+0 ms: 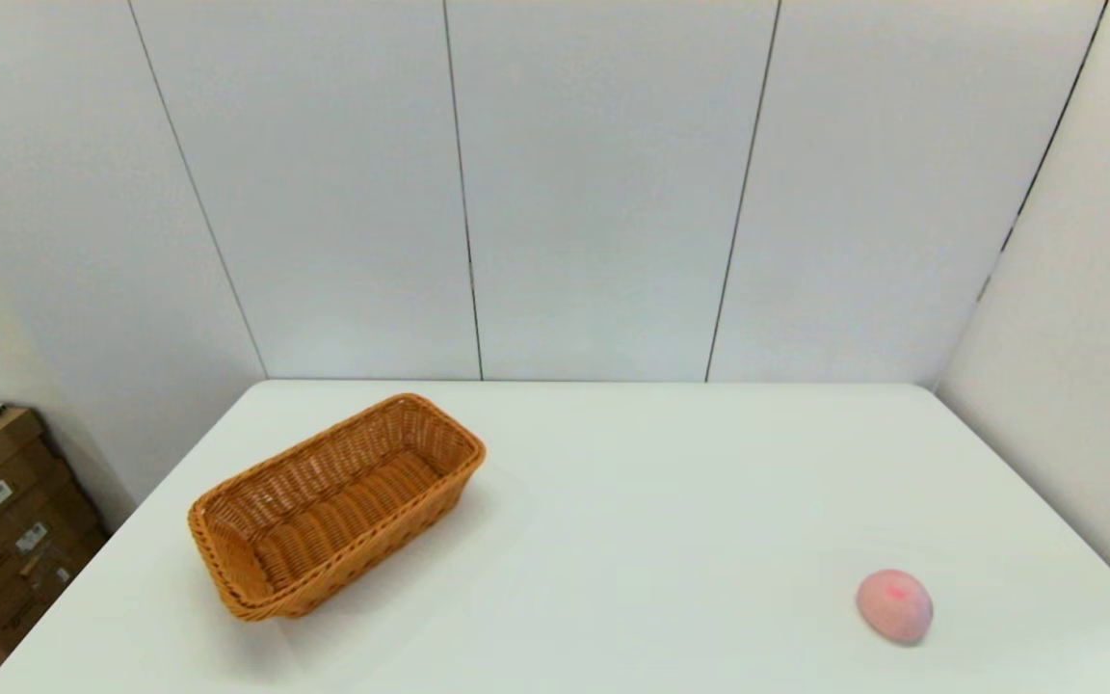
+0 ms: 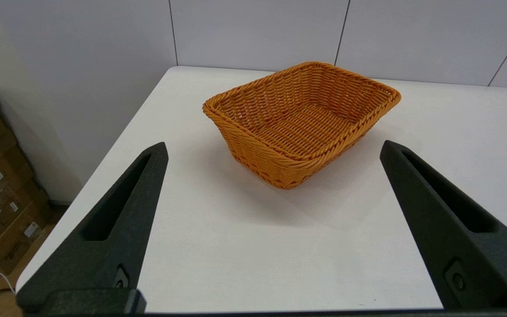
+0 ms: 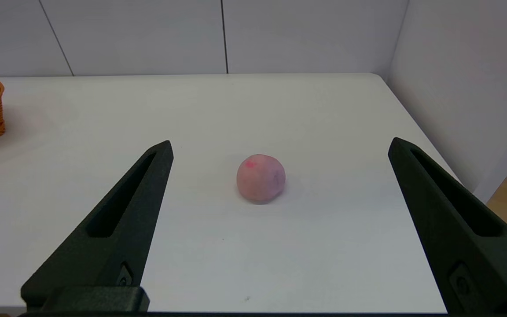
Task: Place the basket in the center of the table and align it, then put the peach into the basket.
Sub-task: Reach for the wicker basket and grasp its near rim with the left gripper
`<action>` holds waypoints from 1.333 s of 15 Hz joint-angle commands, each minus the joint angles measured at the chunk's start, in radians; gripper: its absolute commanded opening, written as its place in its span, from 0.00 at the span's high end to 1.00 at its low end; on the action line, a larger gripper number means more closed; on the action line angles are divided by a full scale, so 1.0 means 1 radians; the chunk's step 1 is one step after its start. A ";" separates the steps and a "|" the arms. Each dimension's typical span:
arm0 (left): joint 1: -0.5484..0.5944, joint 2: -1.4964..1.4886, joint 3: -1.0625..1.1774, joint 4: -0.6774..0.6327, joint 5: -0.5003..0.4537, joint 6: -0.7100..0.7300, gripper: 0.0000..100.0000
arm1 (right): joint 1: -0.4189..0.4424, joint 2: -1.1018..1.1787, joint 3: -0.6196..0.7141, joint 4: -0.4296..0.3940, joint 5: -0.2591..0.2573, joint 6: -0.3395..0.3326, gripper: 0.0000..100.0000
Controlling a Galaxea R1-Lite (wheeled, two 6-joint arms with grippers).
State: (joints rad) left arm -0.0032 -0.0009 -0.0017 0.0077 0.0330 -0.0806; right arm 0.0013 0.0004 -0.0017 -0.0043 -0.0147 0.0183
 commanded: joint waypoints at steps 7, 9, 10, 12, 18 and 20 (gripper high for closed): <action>0.000 -0.001 0.000 0.002 0.001 -0.001 0.00 | 0.000 -0.002 0.000 0.000 -0.001 -0.003 0.00; 0.000 -0.001 0.000 0.000 0.001 -0.001 0.00 | 0.000 -0.002 0.000 0.000 0.001 -0.003 0.00; 0.000 -0.001 0.000 0.000 0.001 -0.001 0.00 | 0.000 0.000 0.000 0.000 -0.001 -0.003 0.00; 0.000 -0.001 -0.047 0.008 0.001 -0.010 0.00 | 0.000 -0.002 0.000 0.000 -0.001 -0.003 0.00; 0.020 0.530 -0.491 0.199 -0.028 -0.327 0.00 | 0.000 -0.002 0.000 0.000 -0.001 -0.003 0.00; 0.035 0.702 -0.555 0.242 -0.005 -0.370 0.00 | 0.000 0.000 0.000 0.000 -0.001 -0.003 0.00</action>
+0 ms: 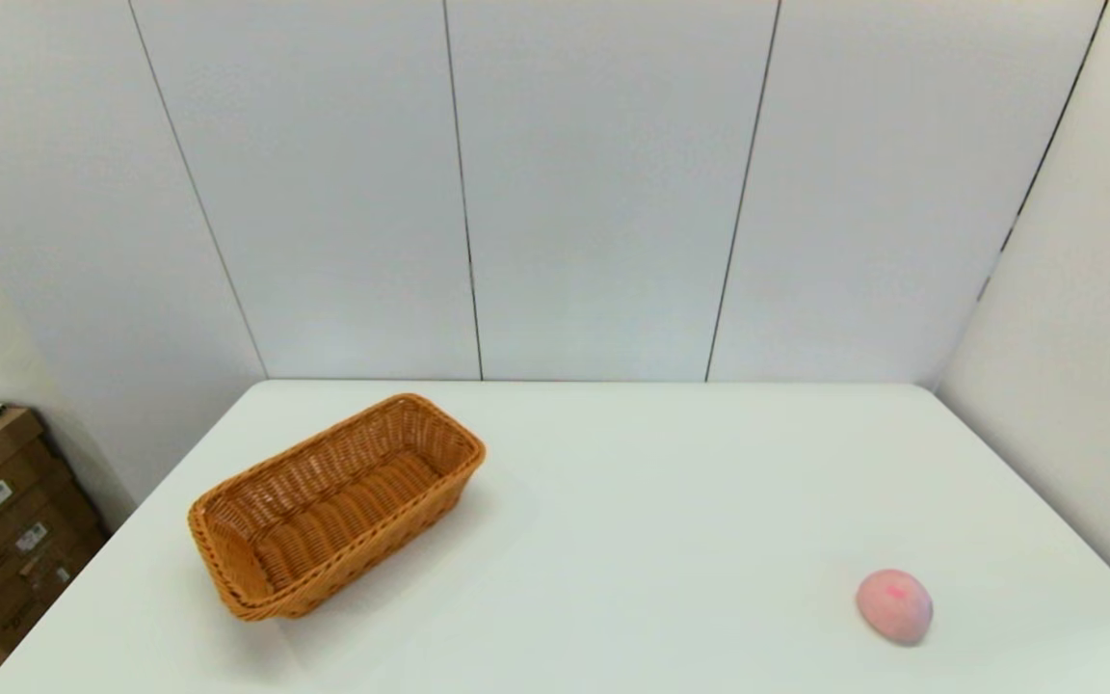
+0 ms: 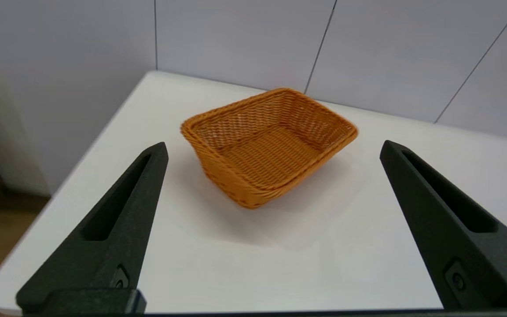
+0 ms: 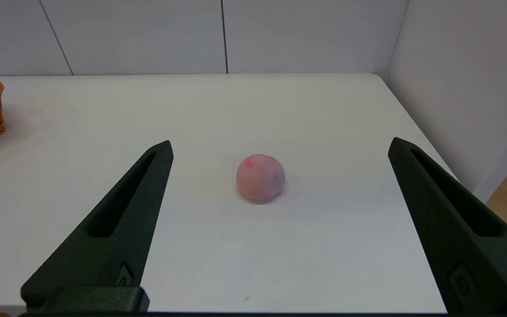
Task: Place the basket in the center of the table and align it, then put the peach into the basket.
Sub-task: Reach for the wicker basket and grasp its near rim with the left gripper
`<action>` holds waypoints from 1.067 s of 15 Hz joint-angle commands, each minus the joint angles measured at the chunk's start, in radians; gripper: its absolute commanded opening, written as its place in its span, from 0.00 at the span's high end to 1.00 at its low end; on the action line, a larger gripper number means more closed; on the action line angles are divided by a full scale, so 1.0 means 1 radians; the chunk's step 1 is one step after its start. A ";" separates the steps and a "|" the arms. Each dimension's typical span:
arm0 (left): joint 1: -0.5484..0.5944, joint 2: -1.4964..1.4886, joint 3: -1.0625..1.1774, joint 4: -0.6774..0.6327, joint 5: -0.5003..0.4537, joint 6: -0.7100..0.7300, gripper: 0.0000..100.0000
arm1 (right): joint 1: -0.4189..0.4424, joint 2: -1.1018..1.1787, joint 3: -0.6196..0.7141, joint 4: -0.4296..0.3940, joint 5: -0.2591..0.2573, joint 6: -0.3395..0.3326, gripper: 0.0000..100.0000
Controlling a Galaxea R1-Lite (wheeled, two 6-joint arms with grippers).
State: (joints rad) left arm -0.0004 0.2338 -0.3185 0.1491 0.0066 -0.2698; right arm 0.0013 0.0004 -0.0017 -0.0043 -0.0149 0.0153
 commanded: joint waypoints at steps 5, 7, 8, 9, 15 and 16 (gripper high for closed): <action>0.031 0.912 -0.266 0.109 0.104 -0.439 0.00 | 0.000 -0.002 0.000 0.000 0.000 0.000 0.00; 0.031 1.046 -0.267 0.107 0.104 -0.513 0.00 | 0.000 0.000 0.000 0.000 0.000 0.000 0.00; 0.031 1.096 -0.272 0.105 0.104 -0.554 0.00 | 0.000 0.000 0.000 0.000 0.000 0.000 0.00; 0.025 1.125 -0.277 0.105 0.101 -0.591 0.00 | 0.000 -0.002 0.000 0.000 0.000 0.000 0.00; -0.003 1.274 -0.306 0.090 0.009 -0.683 0.00 | 0.000 0.000 0.000 0.000 0.000 0.000 0.00; -0.003 1.289 -0.315 0.072 -0.016 -0.681 0.00 | 0.000 -0.002 0.000 0.000 0.000 0.000 0.00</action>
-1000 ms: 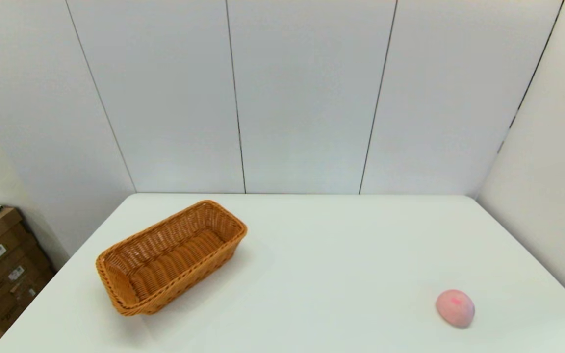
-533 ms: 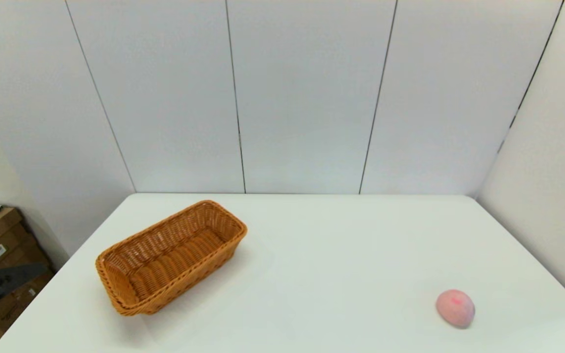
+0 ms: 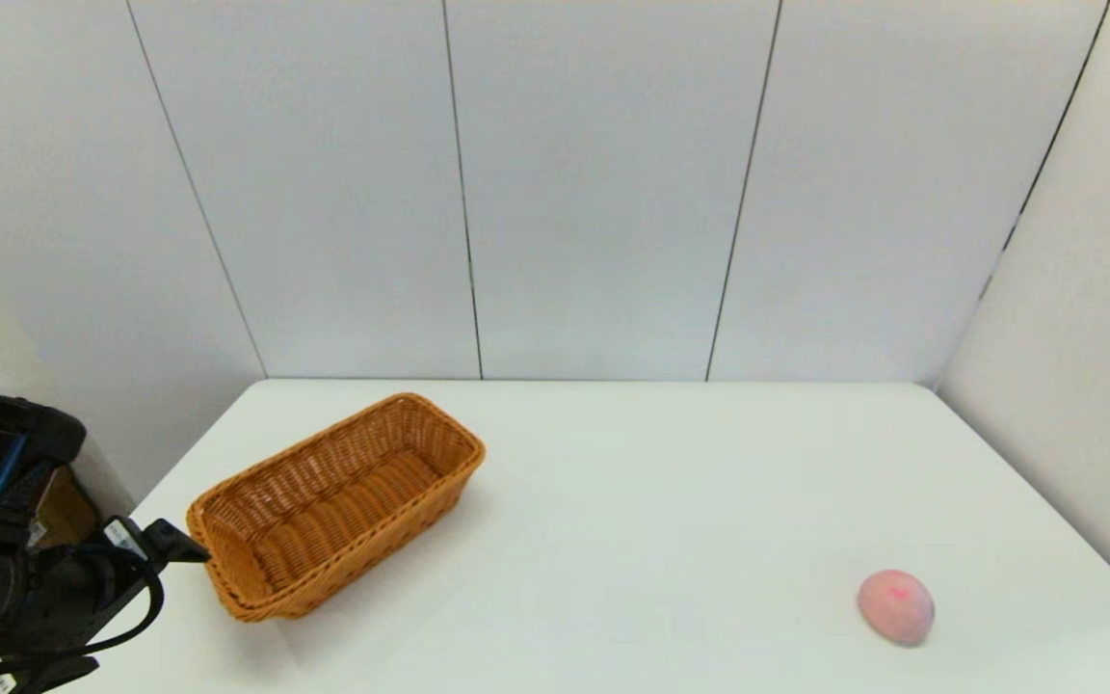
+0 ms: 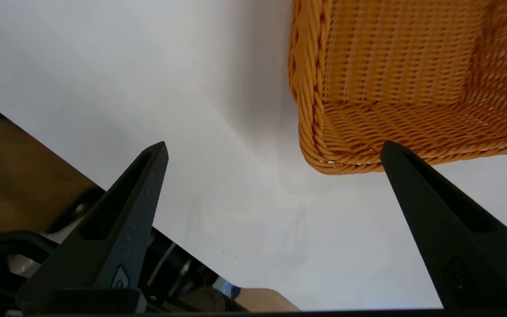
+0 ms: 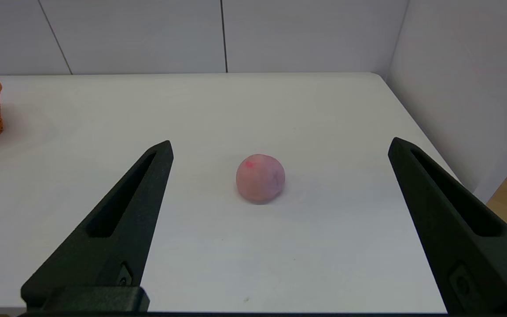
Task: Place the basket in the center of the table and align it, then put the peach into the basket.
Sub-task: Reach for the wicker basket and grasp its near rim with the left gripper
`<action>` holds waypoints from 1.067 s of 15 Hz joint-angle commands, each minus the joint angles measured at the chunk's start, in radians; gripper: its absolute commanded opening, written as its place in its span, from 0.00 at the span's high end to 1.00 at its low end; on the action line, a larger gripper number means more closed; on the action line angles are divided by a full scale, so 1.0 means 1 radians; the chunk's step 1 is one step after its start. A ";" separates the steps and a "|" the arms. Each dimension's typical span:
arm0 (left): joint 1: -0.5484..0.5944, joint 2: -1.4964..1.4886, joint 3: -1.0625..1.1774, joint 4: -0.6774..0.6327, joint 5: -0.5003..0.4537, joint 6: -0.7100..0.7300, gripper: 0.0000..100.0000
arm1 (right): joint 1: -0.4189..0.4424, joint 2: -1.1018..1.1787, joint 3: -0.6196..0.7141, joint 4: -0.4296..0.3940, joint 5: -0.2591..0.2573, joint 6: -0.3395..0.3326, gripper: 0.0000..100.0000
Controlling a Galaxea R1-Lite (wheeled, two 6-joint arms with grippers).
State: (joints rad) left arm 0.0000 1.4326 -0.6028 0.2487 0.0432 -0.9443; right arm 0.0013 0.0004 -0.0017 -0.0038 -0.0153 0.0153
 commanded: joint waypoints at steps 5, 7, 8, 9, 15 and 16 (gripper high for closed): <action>-0.002 0.244 -0.035 -0.163 -0.080 -0.007 0.00 | 0.000 -0.002 0.000 -0.001 0.000 0.000 0.00; 0.005 0.325 -0.034 -0.230 -0.078 -0.005 0.00 | 0.000 0.000 0.000 -0.001 0.000 0.000 0.00; 0.014 0.362 -0.035 -0.269 -0.078 0.002 0.00 | 0.000 -0.002 0.000 -0.001 0.000 0.000 0.00; 0.017 0.393 -0.037 -0.299 -0.078 0.007 0.00 | 0.000 -0.002 0.000 -0.001 0.000 0.000 0.00; 0.089 0.545 -0.068 -0.442 -0.078 0.059 0.00 | 0.000 -0.002 0.000 -0.001 0.000 0.003 0.00; 0.101 0.554 -0.078 -0.442 -0.078 0.065 0.00 | 0.000 -0.002 0.000 -0.001 0.000 0.003 0.00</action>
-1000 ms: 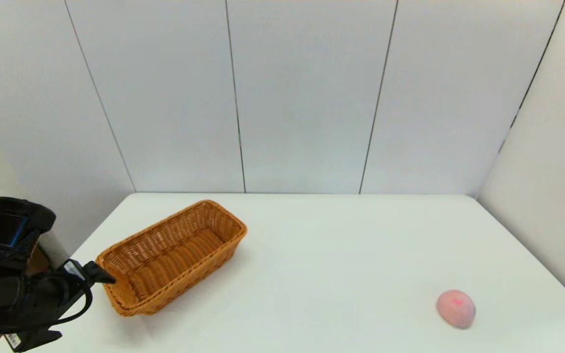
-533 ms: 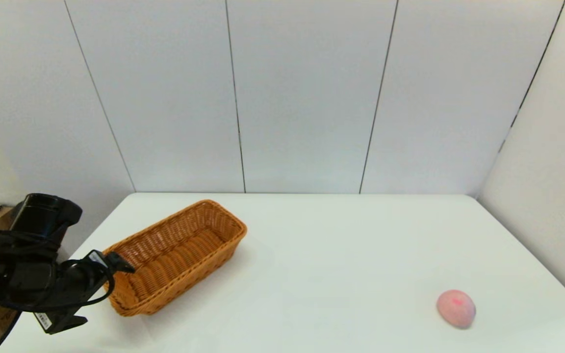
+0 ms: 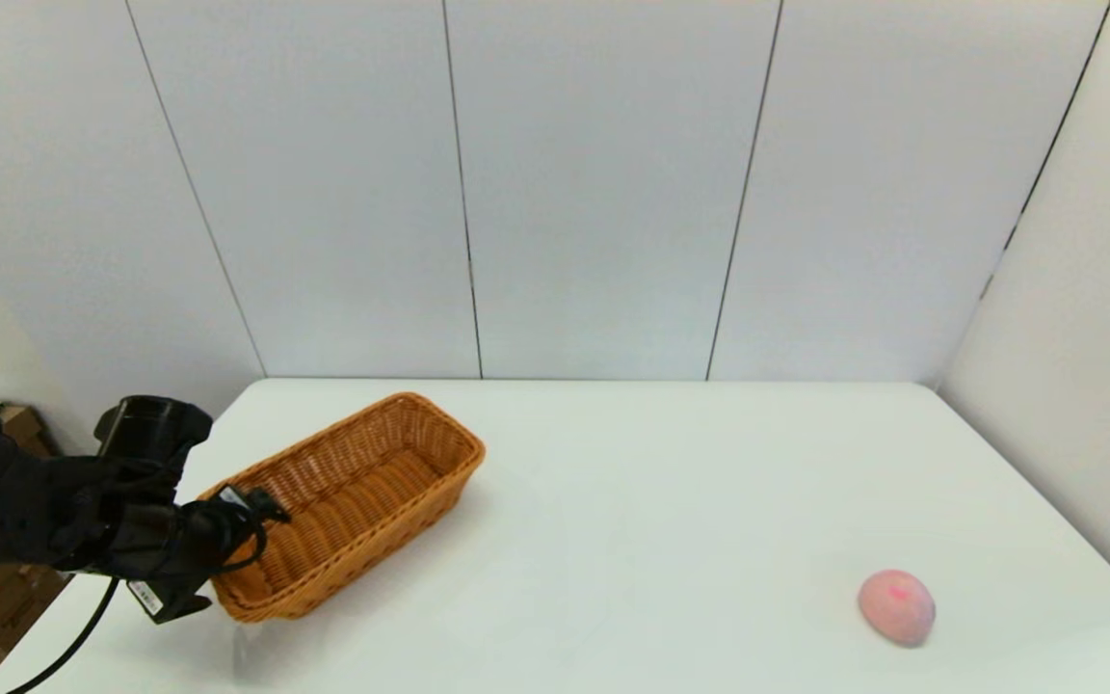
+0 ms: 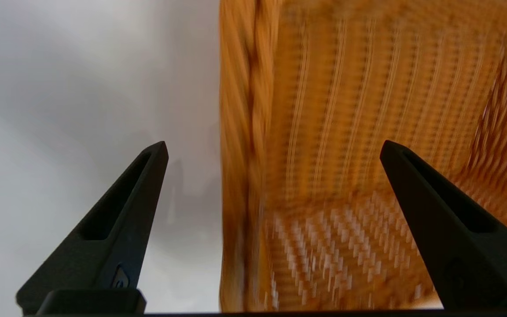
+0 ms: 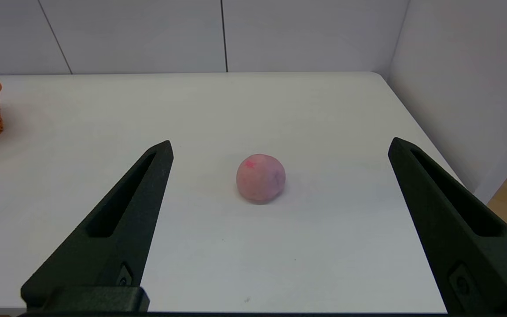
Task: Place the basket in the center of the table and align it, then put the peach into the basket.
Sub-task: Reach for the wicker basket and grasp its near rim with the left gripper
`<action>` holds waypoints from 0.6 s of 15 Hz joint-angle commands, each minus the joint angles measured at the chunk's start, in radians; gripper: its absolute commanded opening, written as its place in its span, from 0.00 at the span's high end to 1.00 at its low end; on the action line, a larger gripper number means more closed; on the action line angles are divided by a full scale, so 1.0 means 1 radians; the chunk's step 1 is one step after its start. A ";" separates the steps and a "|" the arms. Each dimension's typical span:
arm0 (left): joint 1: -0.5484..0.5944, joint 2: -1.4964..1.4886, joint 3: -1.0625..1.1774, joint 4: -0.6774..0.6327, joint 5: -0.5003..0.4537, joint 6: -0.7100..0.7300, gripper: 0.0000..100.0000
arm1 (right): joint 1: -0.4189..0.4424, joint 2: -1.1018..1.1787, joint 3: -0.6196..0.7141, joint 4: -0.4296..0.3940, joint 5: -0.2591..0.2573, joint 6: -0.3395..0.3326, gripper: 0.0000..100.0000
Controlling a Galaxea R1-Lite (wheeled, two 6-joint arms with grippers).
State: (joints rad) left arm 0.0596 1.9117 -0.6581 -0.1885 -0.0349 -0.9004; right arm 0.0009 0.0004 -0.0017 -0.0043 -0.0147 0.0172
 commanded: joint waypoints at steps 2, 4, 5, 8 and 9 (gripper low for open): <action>0.043 0.078 -0.025 -0.005 -0.002 0.021 1.00 | 0.001 -0.002 0.000 0.000 -0.001 0.001 0.00; 0.043 0.090 -0.026 -0.005 -0.002 0.026 1.00 | 0.001 -0.002 0.000 0.000 0.001 0.001 0.00; 0.043 0.092 -0.026 -0.005 0.000 0.038 1.00 | -0.001 -0.002 0.000 0.000 -0.001 0.001 0.00; 0.043 0.082 -0.035 -0.006 -0.002 0.040 1.00 | 0.001 -0.002 0.000 0.000 -0.001 -0.002 0.00; 0.043 0.079 -0.038 -0.006 0.000 0.040 1.00 | 0.001 -0.002 0.000 0.000 -0.001 0.001 0.00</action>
State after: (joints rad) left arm 0.1023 1.9989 -0.6921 -0.1928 -0.0364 -0.8566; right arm 0.0013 0.0004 -0.0017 -0.0043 -0.0147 0.0172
